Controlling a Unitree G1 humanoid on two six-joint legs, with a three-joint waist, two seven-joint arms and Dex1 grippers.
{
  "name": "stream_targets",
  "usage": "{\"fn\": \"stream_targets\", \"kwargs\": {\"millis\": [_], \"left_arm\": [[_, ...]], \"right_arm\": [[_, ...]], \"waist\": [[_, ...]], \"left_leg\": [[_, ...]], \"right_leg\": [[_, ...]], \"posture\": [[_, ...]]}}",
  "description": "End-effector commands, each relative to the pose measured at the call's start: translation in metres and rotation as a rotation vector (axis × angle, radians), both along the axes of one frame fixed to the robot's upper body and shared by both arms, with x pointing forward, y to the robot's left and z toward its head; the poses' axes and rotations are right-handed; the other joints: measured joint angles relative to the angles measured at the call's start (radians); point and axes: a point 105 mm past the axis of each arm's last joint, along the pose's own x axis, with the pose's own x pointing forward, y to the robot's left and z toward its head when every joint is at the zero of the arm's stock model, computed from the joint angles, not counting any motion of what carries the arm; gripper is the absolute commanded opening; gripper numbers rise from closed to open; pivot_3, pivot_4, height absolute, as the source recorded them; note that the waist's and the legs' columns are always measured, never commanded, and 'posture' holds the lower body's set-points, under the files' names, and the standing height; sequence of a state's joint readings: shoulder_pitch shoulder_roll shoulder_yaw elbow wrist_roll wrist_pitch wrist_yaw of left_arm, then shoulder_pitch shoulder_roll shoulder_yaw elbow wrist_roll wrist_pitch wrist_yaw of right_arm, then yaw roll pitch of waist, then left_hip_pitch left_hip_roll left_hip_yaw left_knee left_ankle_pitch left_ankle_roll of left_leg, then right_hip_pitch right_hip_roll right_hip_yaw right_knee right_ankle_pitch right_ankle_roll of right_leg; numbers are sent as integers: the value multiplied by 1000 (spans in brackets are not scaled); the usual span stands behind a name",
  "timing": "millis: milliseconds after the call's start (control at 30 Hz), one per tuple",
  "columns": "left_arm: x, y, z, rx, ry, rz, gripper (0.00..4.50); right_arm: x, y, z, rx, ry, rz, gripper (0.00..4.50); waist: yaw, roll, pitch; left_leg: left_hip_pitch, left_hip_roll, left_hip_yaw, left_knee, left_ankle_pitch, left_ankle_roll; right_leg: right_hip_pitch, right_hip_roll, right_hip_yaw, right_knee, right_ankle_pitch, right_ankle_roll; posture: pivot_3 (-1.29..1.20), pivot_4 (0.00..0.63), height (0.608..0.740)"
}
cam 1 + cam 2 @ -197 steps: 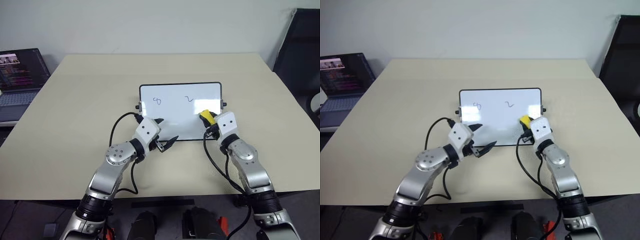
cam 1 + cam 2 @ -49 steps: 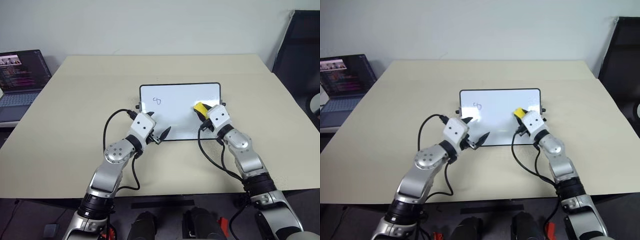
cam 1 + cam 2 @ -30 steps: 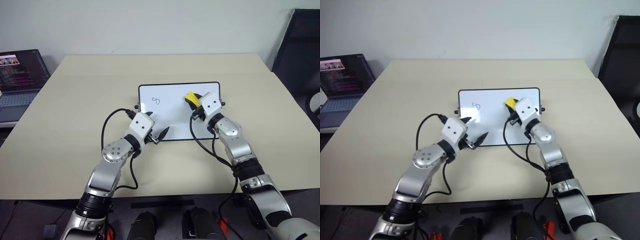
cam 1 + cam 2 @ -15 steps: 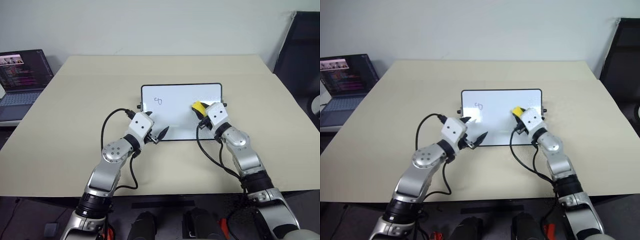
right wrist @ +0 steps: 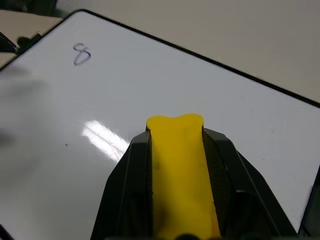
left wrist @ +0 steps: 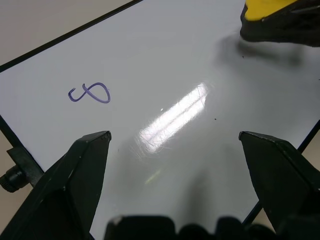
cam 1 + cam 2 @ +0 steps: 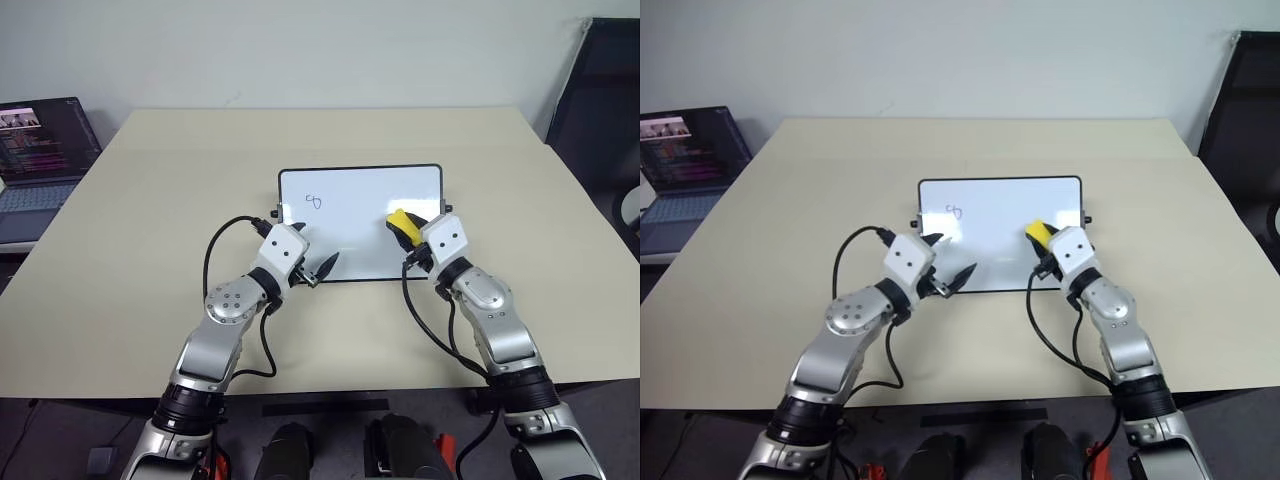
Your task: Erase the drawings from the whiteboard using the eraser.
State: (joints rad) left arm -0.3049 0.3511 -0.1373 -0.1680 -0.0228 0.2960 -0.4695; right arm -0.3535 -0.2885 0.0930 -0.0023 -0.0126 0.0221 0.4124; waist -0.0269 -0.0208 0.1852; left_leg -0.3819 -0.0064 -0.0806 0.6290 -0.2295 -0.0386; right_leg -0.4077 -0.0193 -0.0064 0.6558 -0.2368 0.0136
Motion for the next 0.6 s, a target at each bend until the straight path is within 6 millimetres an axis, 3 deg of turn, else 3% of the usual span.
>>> {"fn": "stream_targets", "kwargs": {"millis": [33,400,600], "left_arm": [[-3,-1,12,-7,-53,-10,4500],[-1,0,13,2,-62,-4,4500],[3,14,11,27,-73,83,4500]], "right_arm": [[-5,-5,13,14,-49,7,1106],[0,-5,9,0,-42,-2,1106],[10,16,22,33,-81,31,1106]], "waist": [[0,0,0],[-1,0,0],[-3,0,0]], "left_leg": [[0,0,0,0,0,0],[0,0,0,0,0,0],[0,0,0,0,0,0]], "right_leg": [[0,0,0,0,0,0],[0,0,0,0,0,0],[0,0,0,0,0,0]], "posture": [[0,150,740],[0,150,740],[0,150,740]]}}
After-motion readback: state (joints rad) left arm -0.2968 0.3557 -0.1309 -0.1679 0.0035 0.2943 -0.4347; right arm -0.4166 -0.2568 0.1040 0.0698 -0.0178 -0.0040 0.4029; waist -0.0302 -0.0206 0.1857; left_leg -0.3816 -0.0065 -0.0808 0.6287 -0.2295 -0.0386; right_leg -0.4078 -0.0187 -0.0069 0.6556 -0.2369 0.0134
